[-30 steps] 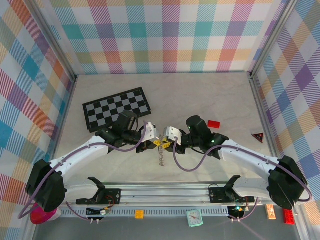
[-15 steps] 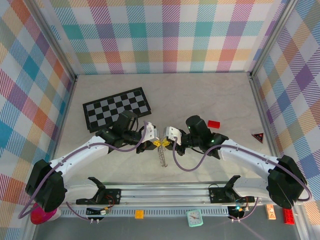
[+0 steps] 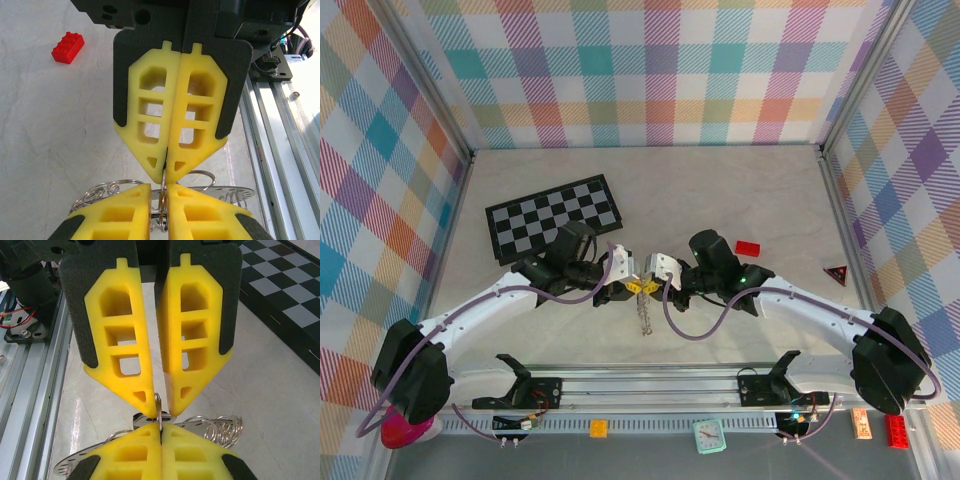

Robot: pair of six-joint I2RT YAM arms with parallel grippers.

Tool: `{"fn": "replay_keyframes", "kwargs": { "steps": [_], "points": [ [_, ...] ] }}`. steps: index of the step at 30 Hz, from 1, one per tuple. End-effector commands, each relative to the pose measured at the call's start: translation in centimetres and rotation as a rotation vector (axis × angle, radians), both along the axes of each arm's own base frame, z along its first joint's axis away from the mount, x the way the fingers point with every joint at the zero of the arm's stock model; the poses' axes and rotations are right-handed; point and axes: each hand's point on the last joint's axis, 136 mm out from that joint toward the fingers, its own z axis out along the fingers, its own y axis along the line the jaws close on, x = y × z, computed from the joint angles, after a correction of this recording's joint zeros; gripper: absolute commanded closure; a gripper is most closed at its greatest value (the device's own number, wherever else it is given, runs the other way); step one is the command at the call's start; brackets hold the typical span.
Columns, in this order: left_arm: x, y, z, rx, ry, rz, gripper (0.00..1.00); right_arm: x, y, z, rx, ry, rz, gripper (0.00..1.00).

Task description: Put the keys on the keyring

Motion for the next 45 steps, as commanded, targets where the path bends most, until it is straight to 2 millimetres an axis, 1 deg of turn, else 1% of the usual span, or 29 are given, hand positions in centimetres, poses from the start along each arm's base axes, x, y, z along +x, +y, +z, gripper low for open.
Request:
{"fn": "replay_keyframes", "kwargs": {
  "steps": [1,11,13,17,18,19,21,22,24,26,28,30,32,34,36,38,39,40,42,45],
  "points": [
    [0.4,-0.7,1.3,-0.024,-0.035,-0.010,0.85,-0.3,1.1,2.2,0.061,-0.015,0.053,1.00],
    [0.4,-0.7,0.4,0.010,-0.021,-0.017,0.86,-0.4,1.3,2.6,0.081,-0.014,0.058,1.00],
    [0.4,-0.7,0.4,0.008,-0.021,-0.018,0.88,-0.4,1.3,2.7,0.084,-0.014,0.062,1.00],
    [0.4,-0.8,0.9,-0.004,-0.031,-0.022,1.00,-0.3,1.3,2.7,0.083,-0.014,0.053,1.00],
    [0.3,-0.7,1.0,-0.004,-0.031,-0.019,1.00,-0.1,1.2,2.7,0.084,-0.018,0.037,0.95],
    [0.3,-0.7,1.1,-0.006,-0.028,-0.013,1.00,0.3,1.0,2.8,0.086,-0.031,0.009,0.84],
    [0.5,-0.6,1.5,-0.008,-0.024,0.008,1.00,1.4,0.3,2.8,0.083,-0.065,-0.079,0.75],
    [0.4,-0.3,1.2,0.011,0.013,0.030,1.00,2.1,-0.3,2.8,0.079,-0.079,-0.134,0.71],
    [1.1,-0.3,1.7,0.003,0.067,0.112,1.00,2.7,-1.4,3.0,0.076,-0.096,-0.210,0.66],
    [2.2,-0.6,2.6,-0.031,0.125,0.198,1.00,2.7,-2.3,3.5,0.097,-0.099,-0.258,0.60],
    [3.2,-0.4,2.7,-0.030,0.209,0.307,1.00,2.0,-2.9,4.5,0.135,-0.075,-0.276,0.58],
    [4.2,-0.1,2.8,-0.026,0.276,0.413,1.00,0.8,-2.9,5.2,0.170,-0.019,-0.250,0.59],
    [4.8,0.4,2.5,-0.014,0.353,0.512,1.00,-0.8,-2.3,5.7,0.202,0.066,-0.181,0.61],
    [5.6,0.6,2.9,-0.037,0.419,0.605,1.00,-2.5,-1.3,5.5,0.209,0.155,-0.107,0.64],
    [7.0,1.3,3.2,-0.080,0.493,0.757,1.00,-3.5,-0.2,5.0,0.199,0.201,-0.064,0.64],
    [7.2,1.4,3.6,-0.114,0.558,0.822,1.00,-4.0,0.9,4.4,0.188,0.246,-0.051,0.64],
    [7.5,1.5,3.9,-0.133,0.581,0.857,1.00,-3.8,1.4,4.0,0.189,0.252,-0.060,0.63],
    [7.8,1.6,4.3,-0.151,0.603,0.888,1.00,-3.2,1.8,3.7,0.194,0.246,-0.092,0.63],
    [8.0,1.8,4.6,-0.164,0.654,0.940,1.00,-1.4,2.1,3.2,0.212,0.224,-0.181,0.60],
    [7.7,1.8,4.5,-0.159,0.735,0.978,1.00,0.1,2.3,2.5,0.247,0.185,-0.243,0.58]
  ]
}}
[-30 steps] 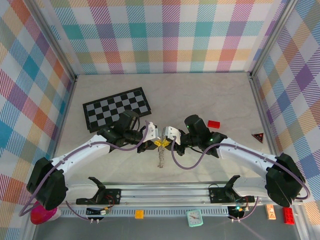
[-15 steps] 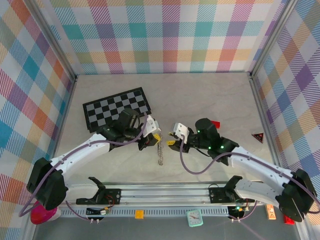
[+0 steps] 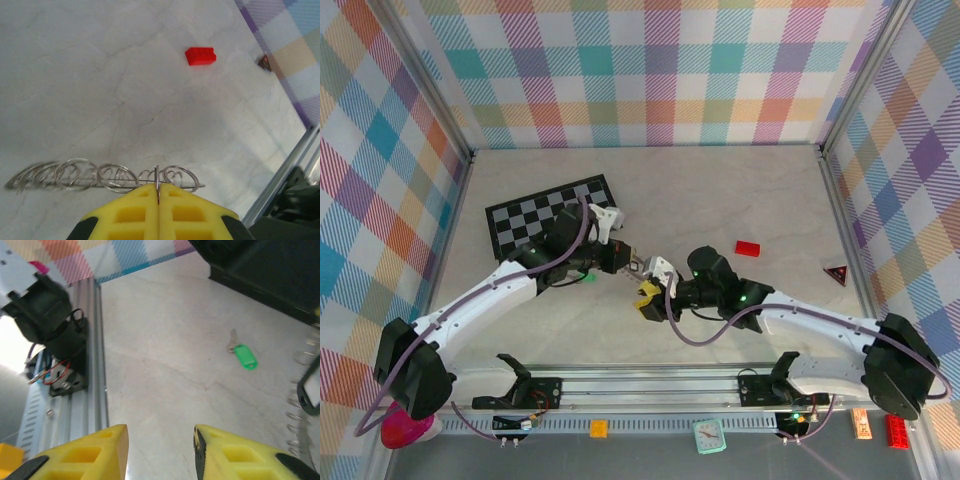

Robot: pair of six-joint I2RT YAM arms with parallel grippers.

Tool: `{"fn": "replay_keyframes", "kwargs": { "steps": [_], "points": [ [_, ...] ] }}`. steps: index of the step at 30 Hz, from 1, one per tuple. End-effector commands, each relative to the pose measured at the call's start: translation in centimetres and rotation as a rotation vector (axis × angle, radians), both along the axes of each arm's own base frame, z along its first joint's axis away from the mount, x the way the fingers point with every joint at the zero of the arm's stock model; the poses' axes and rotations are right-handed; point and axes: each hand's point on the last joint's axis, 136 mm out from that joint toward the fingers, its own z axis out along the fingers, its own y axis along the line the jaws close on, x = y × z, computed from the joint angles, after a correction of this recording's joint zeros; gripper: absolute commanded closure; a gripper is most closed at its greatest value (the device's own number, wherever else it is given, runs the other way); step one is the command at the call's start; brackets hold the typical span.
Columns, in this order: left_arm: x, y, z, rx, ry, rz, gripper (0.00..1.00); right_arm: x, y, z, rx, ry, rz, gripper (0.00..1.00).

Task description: Put the keys on the keyring

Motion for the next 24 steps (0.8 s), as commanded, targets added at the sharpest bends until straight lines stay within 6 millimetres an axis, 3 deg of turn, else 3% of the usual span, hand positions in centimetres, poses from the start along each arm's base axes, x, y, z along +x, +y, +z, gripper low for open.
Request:
{"fn": "replay_keyframes", "kwargs": {
  "steps": [1,8,16,24],
  "points": [
    [0.3,-0.2,1.3,-0.071,0.116,0.112,1.00,2.4,0.6,1.1,0.097,-0.063,-0.111,0.57],
    [-1.7,-1.0,1.0,-0.077,0.228,0.054,1.00,4.8,0.5,-0.8,0.082,-0.171,-0.199,0.50],
    [-3.2,-0.6,0.6,-0.006,0.234,-0.036,1.00,5.0,0.7,-1.8,0.096,-0.204,-0.195,0.48],
    [-3.8,-0.9,0.5,-0.008,0.253,-0.071,1.00,4.6,1.2,-1.2,0.128,-0.229,-0.155,0.48]
  ]
}}
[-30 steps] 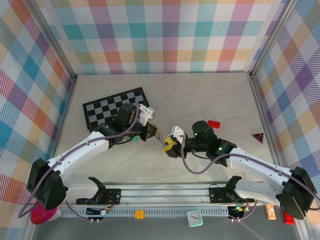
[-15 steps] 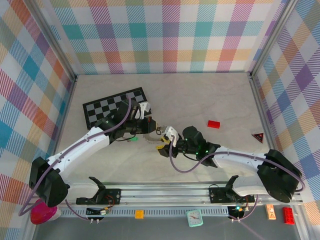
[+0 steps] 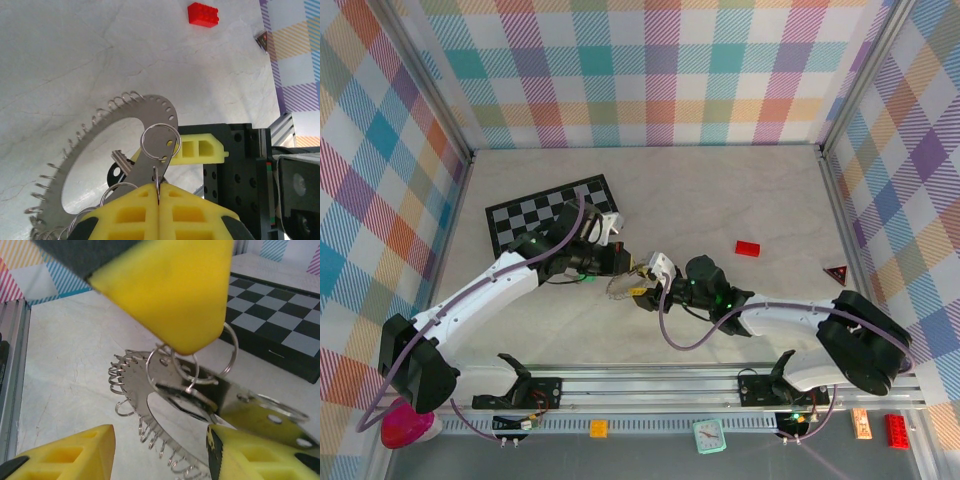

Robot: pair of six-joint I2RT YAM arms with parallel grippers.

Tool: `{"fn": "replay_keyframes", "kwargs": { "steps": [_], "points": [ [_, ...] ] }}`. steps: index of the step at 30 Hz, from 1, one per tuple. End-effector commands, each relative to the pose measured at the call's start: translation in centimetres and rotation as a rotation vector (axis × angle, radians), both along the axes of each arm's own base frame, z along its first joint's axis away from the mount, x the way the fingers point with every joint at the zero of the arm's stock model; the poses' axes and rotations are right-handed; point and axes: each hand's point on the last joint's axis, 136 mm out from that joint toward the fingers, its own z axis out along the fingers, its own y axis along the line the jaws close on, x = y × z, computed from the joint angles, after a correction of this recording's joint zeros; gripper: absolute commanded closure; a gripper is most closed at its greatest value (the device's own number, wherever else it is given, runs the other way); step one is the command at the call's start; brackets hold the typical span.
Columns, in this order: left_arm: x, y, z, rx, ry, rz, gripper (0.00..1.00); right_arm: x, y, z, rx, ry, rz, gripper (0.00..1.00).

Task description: Put the keys on the keyring

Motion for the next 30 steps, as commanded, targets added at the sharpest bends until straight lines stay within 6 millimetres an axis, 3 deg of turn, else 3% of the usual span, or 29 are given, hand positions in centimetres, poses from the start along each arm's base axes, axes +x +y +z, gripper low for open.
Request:
{"fn": "replay_keyframes", "kwargs": {
  "steps": [1,14,22,30],
  "points": [
    [-0.5,-0.7,1.2,-0.023,-0.006,-0.053,1.00,0.1,0.2,1.4,0.048,-0.061,0.008,0.48],
    [-0.4,-0.4,1.0,0.013,-0.018,-0.057,1.00,-0.4,-1.6,-1.6,-0.145,-0.109,0.021,0.46],
    [-0.5,-0.6,1.0,0.012,-0.001,-0.070,1.00,-2.1,0.1,1.0,-0.028,-0.085,0.140,0.47],
    [-0.5,-0.7,1.0,0.011,0.000,-0.068,1.00,-0.8,0.7,2.3,0.030,-0.118,0.092,0.56]
  ]
}}
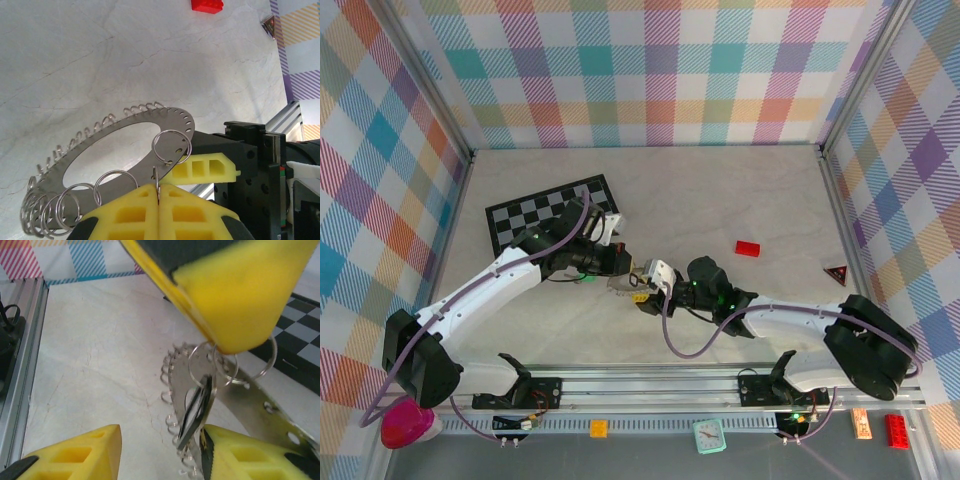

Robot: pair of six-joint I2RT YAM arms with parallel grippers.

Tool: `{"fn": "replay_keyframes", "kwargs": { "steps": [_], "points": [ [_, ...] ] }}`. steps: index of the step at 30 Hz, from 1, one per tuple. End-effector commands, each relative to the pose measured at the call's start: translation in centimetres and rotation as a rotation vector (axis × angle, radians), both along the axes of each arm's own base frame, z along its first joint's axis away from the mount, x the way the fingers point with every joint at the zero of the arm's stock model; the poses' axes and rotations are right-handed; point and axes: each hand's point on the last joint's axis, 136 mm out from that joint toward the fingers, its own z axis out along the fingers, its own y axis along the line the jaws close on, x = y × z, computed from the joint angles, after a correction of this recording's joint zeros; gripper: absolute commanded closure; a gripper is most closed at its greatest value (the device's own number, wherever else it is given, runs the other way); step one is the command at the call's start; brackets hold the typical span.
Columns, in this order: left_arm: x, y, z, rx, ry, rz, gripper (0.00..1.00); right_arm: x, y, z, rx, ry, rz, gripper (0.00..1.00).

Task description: Put the keys on the keyring

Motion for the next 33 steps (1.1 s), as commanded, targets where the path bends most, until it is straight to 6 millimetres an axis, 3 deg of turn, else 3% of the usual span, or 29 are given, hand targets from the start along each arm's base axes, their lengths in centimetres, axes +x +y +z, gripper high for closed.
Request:
{"fn": "replay_keyframes", "kwargs": {
  "steps": [1,6,12,16,19,24,33],
  "points": [
    [-0.4,-0.6,1.2,-0.025,-0.010,-0.031,1.00,0.8,0.9,2.6,0.081,-0.041,-0.009,0.56],
    [-0.4,-0.7,1.2,-0.025,-0.009,-0.031,1.00,1.3,0.9,2.8,0.084,-0.055,-0.030,0.62],
    [-0.3,-0.8,1.3,-0.034,-0.009,-0.029,1.00,2.0,0.8,2.5,0.068,-0.052,-0.069,0.76],
    [-0.1,-1.0,1.3,-0.041,0.003,-0.010,1.00,1.9,0.6,1.9,0.044,-0.036,-0.071,0.90],
    [0.1,-0.9,1.2,-0.042,0.004,0.012,1.00,1.9,0.0,0.2,-0.026,-0.010,-0.088,0.96],
    [0.7,-0.6,1.5,-0.035,-0.012,0.053,1.00,2.5,-1.7,-1.8,-0.113,-0.005,-0.165,1.00],
    [1.3,-0.4,1.4,-0.033,0.007,0.118,1.00,3.3,-2.3,-1.9,-0.148,-0.019,-0.216,1.00]
  ]
}}
